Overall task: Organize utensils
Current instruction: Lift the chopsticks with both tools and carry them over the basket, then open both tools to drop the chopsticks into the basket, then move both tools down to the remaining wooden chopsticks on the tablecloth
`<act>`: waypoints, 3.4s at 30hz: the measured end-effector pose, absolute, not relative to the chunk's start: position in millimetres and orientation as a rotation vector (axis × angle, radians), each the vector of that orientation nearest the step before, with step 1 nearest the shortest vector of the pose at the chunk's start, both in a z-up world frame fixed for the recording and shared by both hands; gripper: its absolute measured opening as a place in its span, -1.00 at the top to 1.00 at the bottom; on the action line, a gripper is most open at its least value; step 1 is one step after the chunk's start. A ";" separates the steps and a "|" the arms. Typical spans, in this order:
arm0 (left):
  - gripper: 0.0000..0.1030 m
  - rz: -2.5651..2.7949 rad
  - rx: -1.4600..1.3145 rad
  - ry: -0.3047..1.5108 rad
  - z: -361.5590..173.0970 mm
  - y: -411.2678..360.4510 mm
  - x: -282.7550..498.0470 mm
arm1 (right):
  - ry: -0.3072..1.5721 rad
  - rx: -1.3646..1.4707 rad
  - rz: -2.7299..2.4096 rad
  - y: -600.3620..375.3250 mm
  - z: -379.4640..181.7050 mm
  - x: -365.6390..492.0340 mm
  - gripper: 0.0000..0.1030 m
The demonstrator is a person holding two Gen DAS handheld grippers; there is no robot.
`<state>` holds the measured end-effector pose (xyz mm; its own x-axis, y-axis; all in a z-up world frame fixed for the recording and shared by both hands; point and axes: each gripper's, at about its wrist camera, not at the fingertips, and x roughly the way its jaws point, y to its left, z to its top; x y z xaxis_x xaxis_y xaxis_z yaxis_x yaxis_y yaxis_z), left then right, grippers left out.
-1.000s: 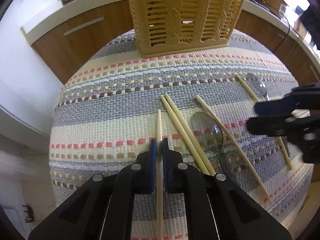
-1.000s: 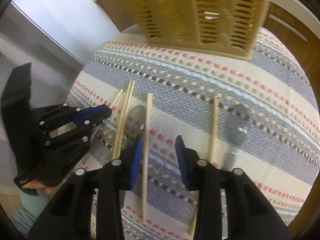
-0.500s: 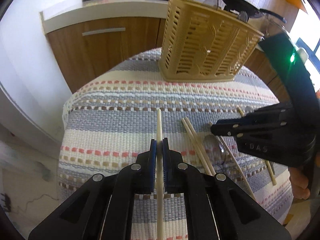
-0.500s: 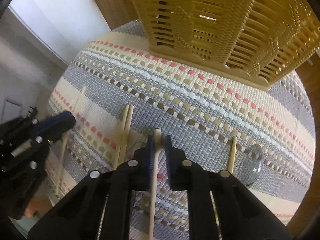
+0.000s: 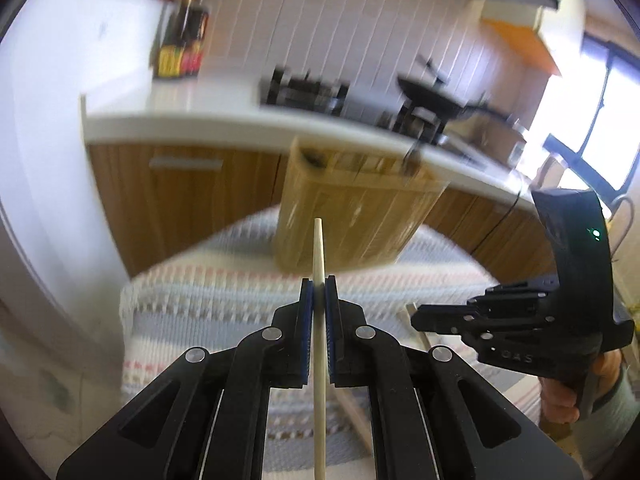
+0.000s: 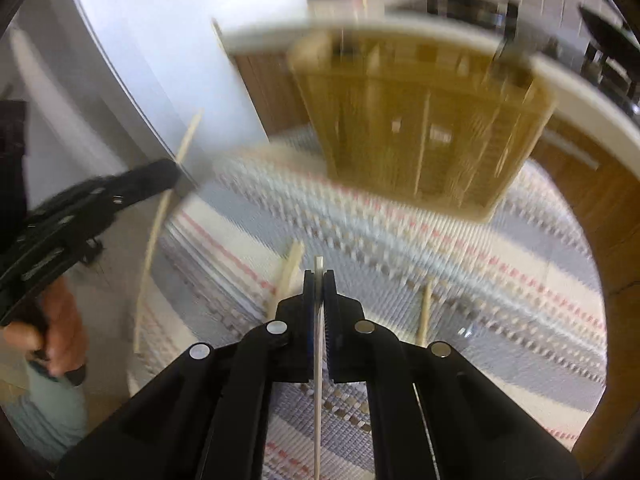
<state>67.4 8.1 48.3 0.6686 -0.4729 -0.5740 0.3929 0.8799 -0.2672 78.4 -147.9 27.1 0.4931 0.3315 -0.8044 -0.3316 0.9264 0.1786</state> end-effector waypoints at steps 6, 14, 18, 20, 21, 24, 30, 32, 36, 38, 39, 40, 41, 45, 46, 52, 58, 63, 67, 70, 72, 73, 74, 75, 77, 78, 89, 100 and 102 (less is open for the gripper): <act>0.92 -0.525 -0.105 0.547 108.6 -8.9 74.9 | 0.690 0.068 0.435 -178.4 108.1 67.9 0.95; 0.92 -0.468 -0.072 0.329 169.9 -32.8 102.9 | 0.375 0.113 0.365 -212.6 187.7 76.3 0.95; 0.92 -0.436 -0.067 0.261 181.7 -47.3 124.9 | 0.263 0.121 0.265 -229.9 215.6 86.5 0.95; 0.92 -0.414 -0.079 0.230 183.1 -50.4 136.8 | 0.201 0.110 0.168 -233.5 219.6 95.5 0.95; 0.92 -0.414 -0.096 0.203 182.6 -50.9 143.3 | 0.179 0.108 0.133 -232.7 216.8 105.5 0.95; 0.92 -0.454 -0.171 0.148 176.6 -43.9 161.0 | 0.129 0.094 0.033 -239.9 208.9 122.4 0.95; 0.92 -0.373 -0.196 0.137 149.4 -49.3 199.1 | 0.139 0.093 -0.034 -248.3 181.9 158.7 0.94; 0.92 -0.364 -0.207 0.138 136.8 -51.1 206.3 | 0.139 0.088 -0.038 -247.4 169.8 163.3 0.95; 0.92 -0.320 -0.216 0.101 116.4 -52.2 207.5 | 0.121 0.063 -0.054 -241.6 153.7 164.2 0.95; 0.92 -0.303 -0.214 0.089 109.3 -53.2 205.2 | 0.100 0.049 -0.063 -238.7 146.8 161.9 0.95; 0.92 -0.295 -0.215 0.083 105.4 -53.7 203.8 | 0.085 0.041 -0.073 -237.5 143.0 159.7 0.94; 0.92 -0.288 -0.216 0.080 102.5 -53.4 203.5 | 0.082 0.034 -0.075 -236.2 139.1 158.4 0.94; 0.92 -0.282 -0.220 0.078 99.5 -53.1 202.4 | 0.083 0.032 -0.071 -235.8 136.4 158.2 0.94; 0.91 -0.292 -0.229 0.088 93.1 -50.3 197.7 | 0.107 0.043 -0.056 -237.6 124.7 157.5 0.95; 0.91 -0.296 -0.231 0.090 92.4 -49.4 196.8 | 0.119 0.050 -0.052 -238.9 122.6 157.2 0.94; 0.41 -0.363 -0.241 0.160 89.7 -38.3 186.9 | 0.204 0.150 -0.001 -253.1 117.5 148.4 0.92; -0.05 -0.425 -0.324 0.203 100.6 -8.3 163.6 | 0.288 0.229 0.068 -266.5 119.6 133.9 0.72; -0.23 -0.455 -0.269 0.252 112.0 -0.5 138.1 | 0.304 0.309 0.063 -280.6 122.1 110.1 -0.13; -0.27 -0.472 -0.268 0.314 116.0 3.7 121.3 | 0.323 0.326 0.023 -284.7 123.9 82.9 -0.13; -0.28 -0.477 -0.261 0.384 112.7 4.4 108.3 | 0.365 0.307 0.035 -283.7 124.0 67.9 -0.13; -0.28 -0.481 -0.255 0.414 109.1 4.1 102.0 | 0.392 0.293 0.029 -282.4 122.3 61.2 -0.13; -0.28 -0.484 -0.249 0.437 105.8 3.4 97.9 | 0.407 0.282 0.028 -281.1 120.9 58.1 -0.13; -0.28 -0.484 -0.240 0.460 102.4 2.2 95.1 | 0.429 0.263 0.025 -278.9 118.7 55.0 -0.13; -0.28 -0.479 -0.226 0.491 97.7 0.7 91.9 | 0.453 0.247 0.026 -276.5 115.6 52.5 -0.13; -0.28 -0.465 -0.204 0.539 88.3 -1.9 88.6 | 0.507 0.219 0.030 -271.8 107.4 50.0 -0.13; -0.28 -0.460 -0.197 0.565 82.1 -3.0 87.2 | 0.540 0.207 0.031 -269.4 101.5 49.6 -0.13; 0.02 -0.437 -0.189 1.017 -29.9 -14.3 114.7 | 0.960 0.129 0.148 -241.4 14.4 68.3 0.20; 0.37 -0.390 -0.074 1.142 -73.1 -33.2 127.1 | 1.201 0.109 0.224 -224.4 -47.5 86.5 0.52; 0.37 -0.388 -0.044 1.146 -73.3 -38.4 126.9 | 1.228 0.100 0.213 -221.9 -55.0 90.3 0.55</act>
<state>126.9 -38.4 -73.3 0.3536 -0.3227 -0.8780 0.2777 0.9325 -0.2309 90.3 -221.9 -55.0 0.3197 0.2156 -0.9227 -0.1080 0.9757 0.1906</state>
